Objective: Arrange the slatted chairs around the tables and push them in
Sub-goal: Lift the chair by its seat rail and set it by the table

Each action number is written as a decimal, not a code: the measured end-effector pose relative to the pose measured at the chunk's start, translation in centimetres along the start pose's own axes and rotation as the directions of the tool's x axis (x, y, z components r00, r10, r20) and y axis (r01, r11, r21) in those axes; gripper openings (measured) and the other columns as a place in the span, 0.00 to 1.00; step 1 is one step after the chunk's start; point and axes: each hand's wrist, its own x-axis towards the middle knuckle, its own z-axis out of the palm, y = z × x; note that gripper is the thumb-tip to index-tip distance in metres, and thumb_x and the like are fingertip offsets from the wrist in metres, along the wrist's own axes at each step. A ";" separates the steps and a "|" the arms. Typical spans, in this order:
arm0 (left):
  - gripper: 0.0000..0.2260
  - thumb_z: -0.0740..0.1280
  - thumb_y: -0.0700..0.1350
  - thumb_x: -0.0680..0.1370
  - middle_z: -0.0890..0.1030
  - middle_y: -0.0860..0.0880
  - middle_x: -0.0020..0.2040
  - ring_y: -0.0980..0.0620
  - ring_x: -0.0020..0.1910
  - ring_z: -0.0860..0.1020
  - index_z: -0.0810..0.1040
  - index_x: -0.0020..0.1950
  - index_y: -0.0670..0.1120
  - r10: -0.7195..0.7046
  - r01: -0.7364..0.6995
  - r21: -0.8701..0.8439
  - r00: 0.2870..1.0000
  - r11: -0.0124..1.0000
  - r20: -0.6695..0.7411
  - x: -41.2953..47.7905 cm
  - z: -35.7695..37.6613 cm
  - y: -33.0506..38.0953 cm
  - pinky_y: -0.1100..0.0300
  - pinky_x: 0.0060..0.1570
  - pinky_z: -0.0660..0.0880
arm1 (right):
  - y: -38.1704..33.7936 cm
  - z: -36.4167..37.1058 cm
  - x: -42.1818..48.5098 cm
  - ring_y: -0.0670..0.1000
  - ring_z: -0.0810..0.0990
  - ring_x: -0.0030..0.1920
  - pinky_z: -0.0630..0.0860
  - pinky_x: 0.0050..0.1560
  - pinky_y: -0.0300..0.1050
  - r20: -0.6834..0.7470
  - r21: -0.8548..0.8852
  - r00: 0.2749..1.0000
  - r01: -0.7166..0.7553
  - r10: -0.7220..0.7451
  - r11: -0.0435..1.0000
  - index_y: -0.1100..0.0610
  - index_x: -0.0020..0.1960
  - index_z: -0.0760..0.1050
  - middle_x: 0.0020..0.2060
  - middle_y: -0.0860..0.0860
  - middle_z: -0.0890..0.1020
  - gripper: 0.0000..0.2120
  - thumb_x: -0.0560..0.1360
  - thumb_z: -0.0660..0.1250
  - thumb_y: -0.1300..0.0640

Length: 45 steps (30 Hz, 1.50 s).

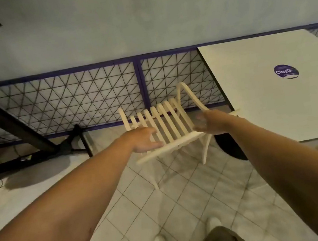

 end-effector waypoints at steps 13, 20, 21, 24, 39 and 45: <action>0.32 0.66 0.58 0.80 0.71 0.48 0.72 0.46 0.63 0.74 0.58 0.80 0.51 -0.189 0.205 -0.143 0.975 0.968 0.113 7.4 7.9 3.5 0.52 0.60 0.74 | 8.6 3.5 7.6 0.55 0.75 0.65 0.72 0.66 0.56 0.231 -0.081 0.971 0.079 -0.058 0.994 0.51 0.75 0.66 0.67 0.52 0.75 0.30 0.76 0.69 0.46; 0.30 0.66 0.53 0.80 0.74 0.47 0.67 0.45 0.58 0.77 0.58 0.80 0.54 -0.231 0.246 -0.094 0.962 0.965 0.147 11.1 9.7 3.7 0.52 0.53 0.76 | 11.5 4.4 11.5 0.54 0.77 0.60 0.72 0.64 0.53 0.278 -0.216 0.958 0.138 -0.075 0.967 0.48 0.72 0.68 0.62 0.50 0.78 0.26 0.76 0.70 0.52; 0.29 0.66 0.52 0.80 0.74 0.47 0.66 0.45 0.58 0.78 0.59 0.79 0.56 -0.231 0.247 -0.098 0.961 0.964 0.152 11.6 9.8 3.5 0.52 0.53 0.76 | 11.6 4.4 12.0 0.54 0.77 0.59 0.72 0.63 0.52 0.296 -0.214 0.952 0.138 -0.070 0.967 0.48 0.72 0.69 0.61 0.49 0.79 0.26 0.76 0.70 0.53; 0.28 0.66 0.45 0.80 0.75 0.46 0.65 0.43 0.58 0.78 0.62 0.78 0.60 -0.219 0.241 -0.120 0.961 0.963 0.167 12.8 10.3 2.8 0.52 0.53 0.75 | 12.0 4.6 13.6 0.52 0.78 0.56 0.74 0.61 0.51 0.350 -0.270 0.936 0.145 -0.044 0.952 0.47 0.69 0.73 0.57 0.48 0.79 0.22 0.76 0.68 0.58; 0.39 0.64 0.31 0.76 0.75 0.47 0.61 0.44 0.54 0.77 0.61 0.79 0.63 -0.143 0.159 -0.121 0.982 0.980 0.126 13.4 11.2 1.1 0.53 0.45 0.74 | 11.1 5.5 13.8 0.51 0.79 0.52 0.77 0.54 0.51 0.338 -0.421 0.940 0.192 -0.043 0.887 0.34 0.74 0.61 0.55 0.46 0.79 0.31 0.78 0.65 0.57; 0.38 0.65 0.32 0.77 0.75 0.48 0.56 0.49 0.44 0.73 0.62 0.78 0.64 -0.113 0.122 -0.067 0.985 0.990 0.127 12.2 10.1 -2.3 0.57 0.41 0.71 | 8.2 6.9 12.9 0.52 0.78 0.52 0.76 0.57 0.56 0.331 -0.363 0.944 0.144 -0.017 0.920 0.34 0.72 0.65 0.52 0.44 0.77 0.29 0.77 0.64 0.59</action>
